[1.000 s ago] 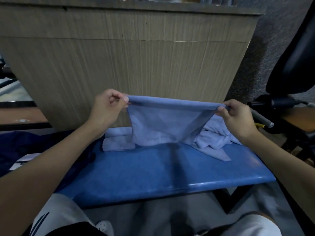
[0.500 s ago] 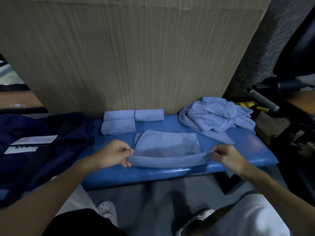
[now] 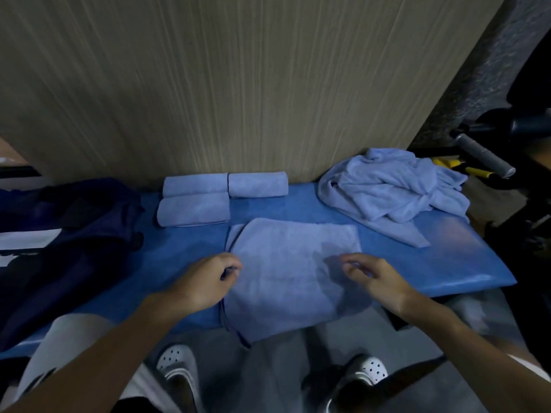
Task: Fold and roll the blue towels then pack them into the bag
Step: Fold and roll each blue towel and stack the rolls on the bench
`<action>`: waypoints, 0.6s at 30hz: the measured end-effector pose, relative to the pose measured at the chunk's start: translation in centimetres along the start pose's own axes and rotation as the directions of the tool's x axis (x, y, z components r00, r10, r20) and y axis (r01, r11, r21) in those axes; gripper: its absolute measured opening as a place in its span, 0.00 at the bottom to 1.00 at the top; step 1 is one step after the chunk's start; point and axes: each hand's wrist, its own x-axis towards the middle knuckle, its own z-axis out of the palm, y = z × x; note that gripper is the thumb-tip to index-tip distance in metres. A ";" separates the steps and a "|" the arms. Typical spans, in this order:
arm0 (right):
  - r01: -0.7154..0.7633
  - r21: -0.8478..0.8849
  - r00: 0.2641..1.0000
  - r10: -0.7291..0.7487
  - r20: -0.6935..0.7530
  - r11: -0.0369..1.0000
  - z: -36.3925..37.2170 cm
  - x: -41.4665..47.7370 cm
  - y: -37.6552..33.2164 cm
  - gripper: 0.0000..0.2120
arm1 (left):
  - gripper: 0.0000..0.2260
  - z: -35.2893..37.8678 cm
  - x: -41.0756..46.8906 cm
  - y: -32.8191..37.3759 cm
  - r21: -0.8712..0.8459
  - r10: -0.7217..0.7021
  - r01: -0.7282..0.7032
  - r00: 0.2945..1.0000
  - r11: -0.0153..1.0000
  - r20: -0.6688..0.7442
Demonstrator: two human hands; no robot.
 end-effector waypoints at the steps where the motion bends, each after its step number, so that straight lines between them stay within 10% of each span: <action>1: 0.002 -0.034 1.000 -0.002 -0.008 0.999 0.3 0.4 0.0 0.05 | 0.09 -0.1 0.2 -0.1 0.043 -0.009 0.009 1.000 0.999 -0.007; 7: 0.088 -0.328 0.986 -0.128 -0.102 0.941 0.8 1.9 0.8 0.08 | 0.06 -1.3 2.4 0.2 0.162 -0.055 0.059 0.998 0.985 -0.027; 18: 0.033 -0.212 0.926 -0.110 -0.362 0.977 0.2 7.2 2.1 0.06 | 0.14 0.7 7.0 0.3 0.058 -0.089 0.111 0.949 0.992 -0.303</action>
